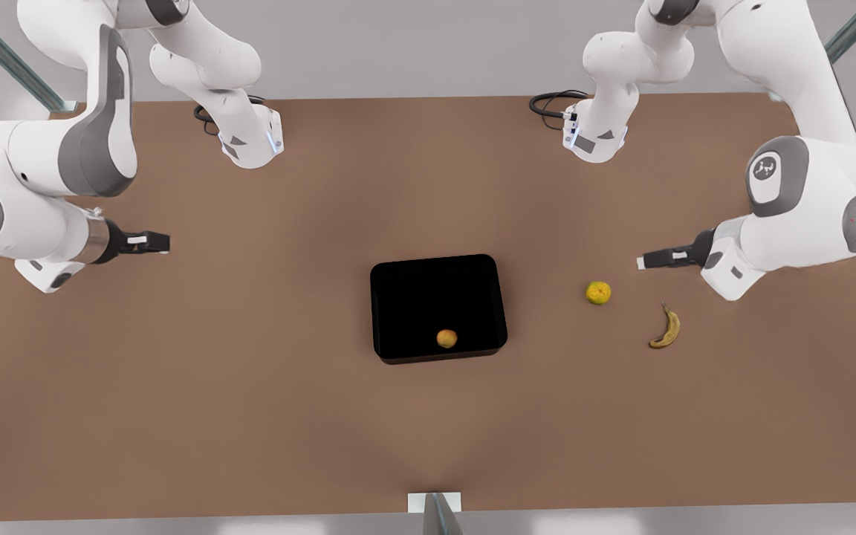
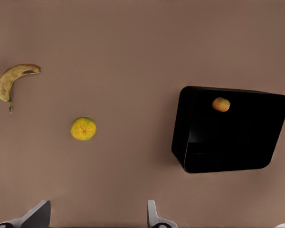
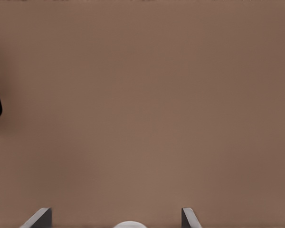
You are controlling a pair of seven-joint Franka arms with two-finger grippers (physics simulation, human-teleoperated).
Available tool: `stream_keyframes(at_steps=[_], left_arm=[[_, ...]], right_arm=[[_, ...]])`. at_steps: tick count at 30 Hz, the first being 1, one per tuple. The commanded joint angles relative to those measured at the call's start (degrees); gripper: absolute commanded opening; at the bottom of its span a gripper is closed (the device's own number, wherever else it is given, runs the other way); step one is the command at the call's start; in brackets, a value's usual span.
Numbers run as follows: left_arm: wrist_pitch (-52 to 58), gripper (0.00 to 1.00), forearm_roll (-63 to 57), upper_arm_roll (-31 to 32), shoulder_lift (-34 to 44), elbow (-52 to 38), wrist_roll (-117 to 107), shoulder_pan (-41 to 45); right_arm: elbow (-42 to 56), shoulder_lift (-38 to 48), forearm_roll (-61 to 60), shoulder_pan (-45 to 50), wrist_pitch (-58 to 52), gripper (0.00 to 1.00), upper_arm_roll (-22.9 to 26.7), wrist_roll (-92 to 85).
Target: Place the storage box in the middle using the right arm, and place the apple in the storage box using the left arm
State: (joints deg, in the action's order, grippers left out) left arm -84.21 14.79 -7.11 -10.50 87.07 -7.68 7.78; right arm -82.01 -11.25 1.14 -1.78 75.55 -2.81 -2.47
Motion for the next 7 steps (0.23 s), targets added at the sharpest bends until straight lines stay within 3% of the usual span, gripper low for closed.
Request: stream_keyframes(at_steps=[1, 7], left_arm=[[0.01, 1.00, -11.97, -0.01, 1.00, 0.37, 0.47, 0.04], [-0.34, 1.00, -14.08, 0.08, 2.85, 1.78, 1.97, 1.45]], right_arm=[[-0.08, -0.18, 0.09, 0.11, 0.12, 1.00, 0.00, 0.01], [0.27, -0.09, 0.62, -0.06, 0.48, 1.00, 0.00, 0.01]])
